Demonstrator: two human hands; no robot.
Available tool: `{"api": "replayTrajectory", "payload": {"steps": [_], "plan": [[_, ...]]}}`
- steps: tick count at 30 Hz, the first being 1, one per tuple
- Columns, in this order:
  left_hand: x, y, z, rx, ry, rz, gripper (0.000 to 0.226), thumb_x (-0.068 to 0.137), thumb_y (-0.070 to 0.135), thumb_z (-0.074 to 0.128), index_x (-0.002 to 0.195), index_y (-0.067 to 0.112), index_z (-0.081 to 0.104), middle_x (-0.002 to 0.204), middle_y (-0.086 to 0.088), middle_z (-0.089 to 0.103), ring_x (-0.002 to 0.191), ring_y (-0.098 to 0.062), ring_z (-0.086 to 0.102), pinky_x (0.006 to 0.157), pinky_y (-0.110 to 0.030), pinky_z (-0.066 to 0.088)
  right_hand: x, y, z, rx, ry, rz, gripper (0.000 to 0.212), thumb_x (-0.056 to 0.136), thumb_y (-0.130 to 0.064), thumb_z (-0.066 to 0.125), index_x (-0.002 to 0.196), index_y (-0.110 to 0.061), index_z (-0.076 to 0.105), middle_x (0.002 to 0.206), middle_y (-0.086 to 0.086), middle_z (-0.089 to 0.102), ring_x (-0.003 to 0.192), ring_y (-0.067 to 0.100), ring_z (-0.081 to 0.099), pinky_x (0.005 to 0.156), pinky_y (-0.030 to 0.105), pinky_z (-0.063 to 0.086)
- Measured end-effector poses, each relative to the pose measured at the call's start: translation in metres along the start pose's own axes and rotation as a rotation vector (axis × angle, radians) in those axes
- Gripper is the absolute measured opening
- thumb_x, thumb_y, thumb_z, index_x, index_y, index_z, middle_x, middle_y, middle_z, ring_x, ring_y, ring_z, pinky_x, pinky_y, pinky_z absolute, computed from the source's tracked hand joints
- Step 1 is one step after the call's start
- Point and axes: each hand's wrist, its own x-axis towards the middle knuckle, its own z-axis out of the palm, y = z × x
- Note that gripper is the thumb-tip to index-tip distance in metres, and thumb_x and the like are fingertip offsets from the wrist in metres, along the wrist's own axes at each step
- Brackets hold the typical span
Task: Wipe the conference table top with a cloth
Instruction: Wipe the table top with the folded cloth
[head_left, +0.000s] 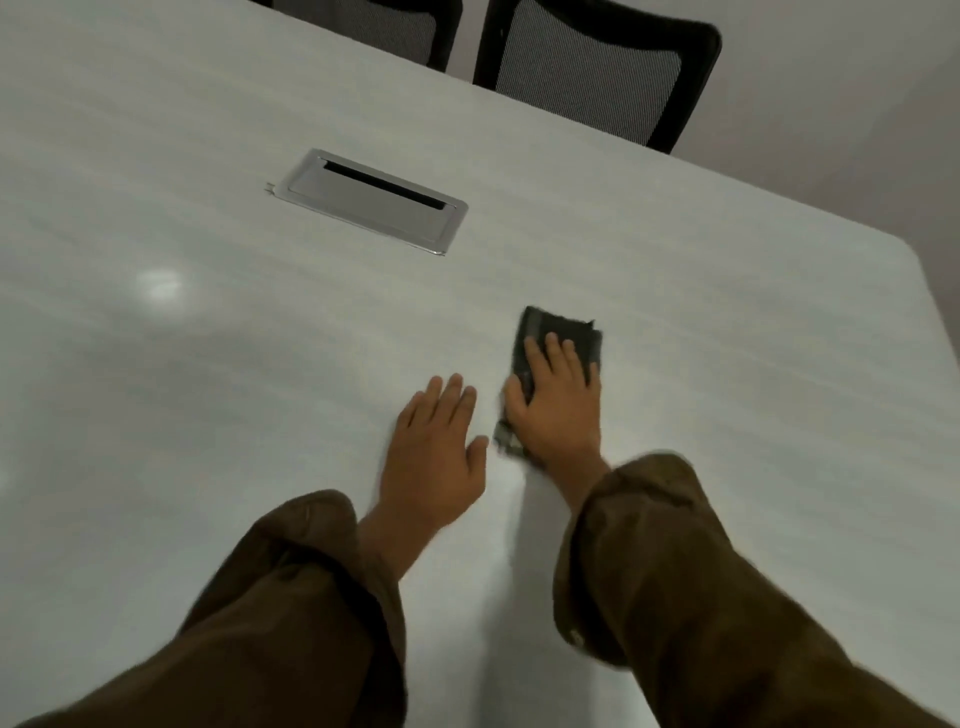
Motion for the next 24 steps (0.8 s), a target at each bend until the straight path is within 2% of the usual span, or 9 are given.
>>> {"api": "replayTrajectory", "payload": {"steps": [3, 5, 8, 11, 14, 16, 18, 21, 24], "plan": [[0.001, -0.059, -0.027, 0.02, -0.081, 0.263, 0.056, 0.095, 0.046, 0.042, 0.141, 0.016, 0.053, 0.148, -0.007, 0.049, 0.137, -0.026, 0.046, 0.108, -0.042, 0.042, -0.059, 0.008, -0.01, 0.083, -0.032, -0.214, 0.062, 0.094, -0.051, 0.037, 0.15, -0.026, 0.042, 0.159, 0.001, 0.034, 0.15, 0.019, 0.025, 0.122, 0.05, 0.021], [0.006, -0.104, -0.046, 0.075, -0.024, 0.211, 0.058, 0.096, 0.051, 0.038, 0.142, 0.019, 0.052, 0.148, -0.009, 0.048, 0.138, -0.028, 0.045, 0.111, -0.04, 0.037, -0.078, 0.037, -0.013, 0.118, 0.016, -0.26, 0.057, 0.092, -0.046, 0.047, 0.144, -0.025, 0.051, 0.155, 0.001, 0.042, 0.146, 0.02, 0.035, 0.118, 0.049, 0.03], [0.003, -0.128, -0.058, 0.081, 0.04, -0.032, 0.063, 0.094, 0.053, 0.036, 0.146, 0.018, 0.045, 0.154, -0.008, 0.041, 0.144, -0.027, 0.034, 0.117, -0.041, 0.026, -0.065, 0.058, -0.015, 0.093, 0.059, -0.14, 0.06, 0.089, -0.051, 0.046, 0.142, -0.024, 0.053, 0.152, 0.001, 0.046, 0.144, 0.021, 0.037, 0.118, 0.044, 0.029], [0.005, -0.126, -0.054, 0.08, 0.034, -0.053, 0.065, 0.092, 0.053, 0.038, 0.148, 0.019, 0.043, 0.156, -0.004, 0.037, 0.146, -0.022, 0.029, 0.118, -0.038, 0.023, -0.006, 0.049, -0.008, 0.047, 0.082, 0.006, 0.065, 0.089, -0.055, 0.038, 0.147, -0.028, 0.046, 0.157, 0.001, 0.039, 0.148, 0.021, 0.029, 0.121, 0.043, 0.02], [0.006, -0.127, -0.055, 0.053, 0.034, -0.063, 0.067, 0.091, 0.055, 0.036, 0.148, 0.02, 0.043, 0.156, -0.002, 0.036, 0.147, -0.018, 0.027, 0.118, -0.037, 0.024, 0.051, 0.016, 0.004, 0.02, 0.086, 0.116, 0.063, 0.093, -0.052, 0.041, 0.151, -0.028, 0.038, 0.161, 0.002, 0.031, 0.15, 0.023, 0.021, 0.123, 0.046, 0.012], [0.007, -0.126, -0.058, 0.038, 0.037, -0.07, 0.068, 0.091, 0.055, 0.036, 0.148, 0.02, 0.042, 0.156, -0.001, 0.036, 0.147, -0.017, 0.026, 0.118, -0.037, 0.024, 0.057, -0.006, 0.008, 0.012, 0.039, 0.031, 0.064, 0.094, -0.054, 0.037, 0.154, -0.028, 0.035, 0.163, 0.001, 0.026, 0.152, 0.022, 0.017, 0.123, 0.047, 0.009], [0.007, -0.125, -0.058, 0.027, 0.031, -0.068, 0.068, 0.09, 0.056, 0.035, 0.148, 0.02, 0.042, 0.156, -0.001, 0.035, 0.148, -0.016, 0.025, 0.118, -0.036, 0.023, 0.033, -0.008, 0.007, 0.029, -0.001, -0.182, 0.064, 0.094, -0.054, 0.036, 0.152, -0.027, 0.039, 0.162, 0.0, 0.029, 0.151, 0.02, 0.02, 0.123, 0.048, 0.012], [0.007, -0.125, -0.059, 0.038, 0.023, -0.069, 0.068, 0.091, 0.055, 0.036, 0.148, 0.02, 0.042, 0.157, -0.001, 0.036, 0.148, -0.016, 0.025, 0.118, -0.036, 0.023, 0.005, 0.033, -0.005, 0.108, -0.038, -0.425, 0.058, 0.092, -0.046, 0.05, 0.147, -0.027, 0.048, 0.157, -0.002, 0.04, 0.149, 0.016, 0.029, 0.122, 0.044, 0.021], [0.009, -0.122, -0.059, 0.027, 0.029, -0.075, 0.067, 0.09, 0.054, 0.038, 0.148, 0.019, 0.043, 0.156, -0.001, 0.036, 0.147, -0.016, 0.026, 0.118, -0.037, 0.025, 0.035, 0.073, -0.013, 0.094, -0.022, -0.397, 0.058, 0.089, -0.045, 0.054, 0.143, -0.025, 0.052, 0.153, 0.001, 0.045, 0.145, 0.019, 0.036, 0.118, 0.046, 0.029]]}}
